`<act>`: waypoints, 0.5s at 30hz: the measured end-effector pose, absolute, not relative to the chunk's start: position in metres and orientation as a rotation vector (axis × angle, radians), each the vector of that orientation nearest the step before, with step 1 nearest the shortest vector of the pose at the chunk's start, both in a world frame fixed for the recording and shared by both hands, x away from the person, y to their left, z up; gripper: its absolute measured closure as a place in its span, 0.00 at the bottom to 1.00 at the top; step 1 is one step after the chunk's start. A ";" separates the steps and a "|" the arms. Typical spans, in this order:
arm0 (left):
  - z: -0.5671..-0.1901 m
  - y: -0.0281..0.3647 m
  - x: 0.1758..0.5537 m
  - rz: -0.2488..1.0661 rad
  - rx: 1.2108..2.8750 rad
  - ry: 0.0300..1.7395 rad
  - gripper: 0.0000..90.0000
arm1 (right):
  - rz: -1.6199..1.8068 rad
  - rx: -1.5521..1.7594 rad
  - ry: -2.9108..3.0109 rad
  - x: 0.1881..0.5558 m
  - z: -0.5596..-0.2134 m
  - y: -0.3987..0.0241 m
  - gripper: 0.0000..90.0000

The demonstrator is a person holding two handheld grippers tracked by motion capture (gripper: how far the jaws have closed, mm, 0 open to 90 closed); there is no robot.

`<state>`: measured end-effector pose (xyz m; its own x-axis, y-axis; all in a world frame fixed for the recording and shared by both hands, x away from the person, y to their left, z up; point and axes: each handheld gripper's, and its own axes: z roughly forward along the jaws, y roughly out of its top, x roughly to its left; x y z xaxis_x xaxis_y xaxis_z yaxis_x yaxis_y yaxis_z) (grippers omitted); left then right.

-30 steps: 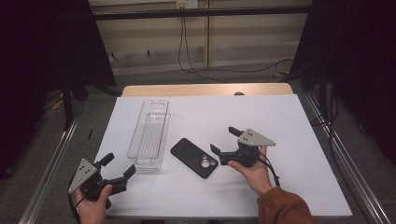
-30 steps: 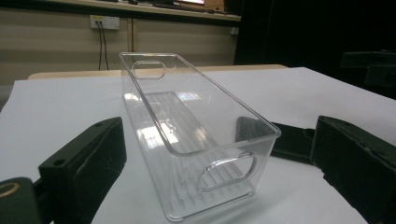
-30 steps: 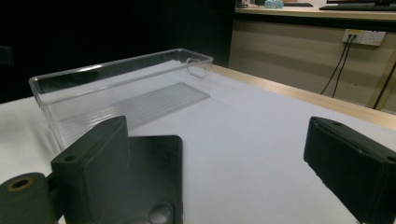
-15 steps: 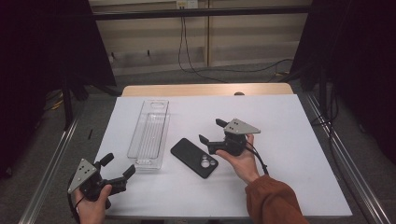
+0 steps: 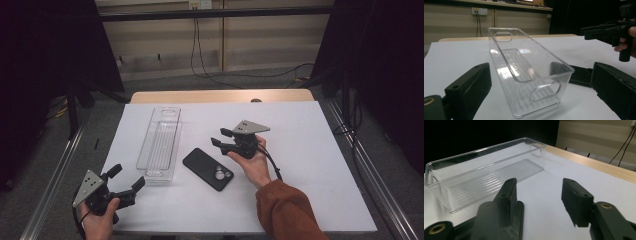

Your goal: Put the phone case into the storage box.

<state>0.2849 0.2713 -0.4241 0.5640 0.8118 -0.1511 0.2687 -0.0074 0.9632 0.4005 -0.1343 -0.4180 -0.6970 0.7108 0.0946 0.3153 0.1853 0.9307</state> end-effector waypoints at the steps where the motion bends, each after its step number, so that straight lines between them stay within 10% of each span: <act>1: -0.424 0.272 0.285 0.550 1.568 0.943 0.04 | 1.518 0.968 2.108 0.401 -0.418 -0.134 0.58; 10: -0.424 0.272 0.285 0.548 1.575 0.942 0.04 | 1.483 0.981 2.253 0.412 -0.416 -0.129 0.96; 15: -0.424 0.271 0.285 0.548 1.570 0.944 0.04 | 1.447 1.015 2.314 0.420 -0.417 -0.129 1.00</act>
